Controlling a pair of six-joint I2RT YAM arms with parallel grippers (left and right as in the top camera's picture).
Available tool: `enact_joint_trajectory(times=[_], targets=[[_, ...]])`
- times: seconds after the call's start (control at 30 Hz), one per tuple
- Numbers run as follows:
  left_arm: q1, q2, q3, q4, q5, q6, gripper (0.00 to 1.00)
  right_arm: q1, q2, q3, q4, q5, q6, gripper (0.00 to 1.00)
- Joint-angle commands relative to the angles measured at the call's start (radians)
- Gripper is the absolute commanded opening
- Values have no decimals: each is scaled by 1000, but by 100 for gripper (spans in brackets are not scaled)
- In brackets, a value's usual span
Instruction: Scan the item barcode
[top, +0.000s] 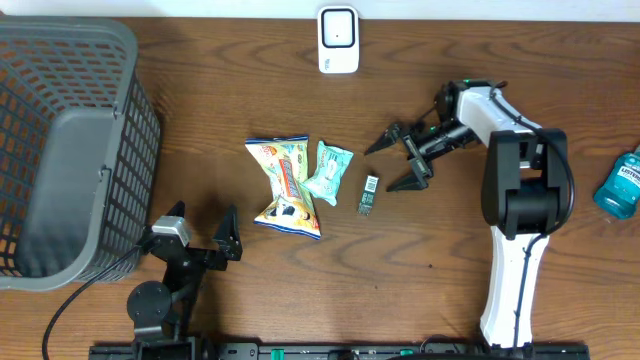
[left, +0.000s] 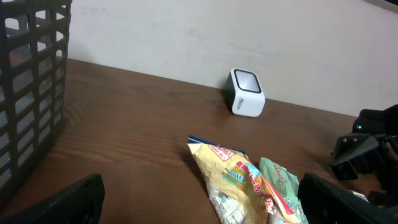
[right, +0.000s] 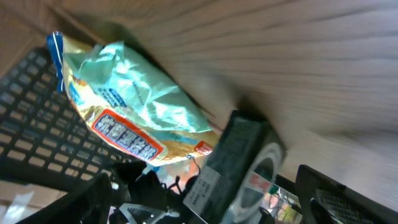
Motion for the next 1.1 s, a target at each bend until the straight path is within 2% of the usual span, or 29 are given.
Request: enact_joint_trajectory(times=[0.0,0.17,0.3,0.47,0.7,0.8,0.9,1.07], targets=[[-3,-7,-19,-32,9,2,98,44,64,-8,1,-6,-19,89],[-3,-7,-19,-32,9,2,98,84,64,-8,-2,90,-8,86],[-3,-7,-19,-32,10,2,98,102,64,-8,-7,229,32,72],[-3,-7,-19,-32,9,2,98,104,64,-8,-7,408,92,61],[-3,-7,-19,-32,9,2,98,104,64,-8,-7,403,-53,50],[-3,-7,-19,-32,9,2,98,103,64,-4,-24,406,-85,39],[-3,-7,-19,-32,9,2,98,99,64,4,-51,408,-84,33],[-3,-7,-19,-32,9,2,98,95,63,34,-119,408,-80,31]])
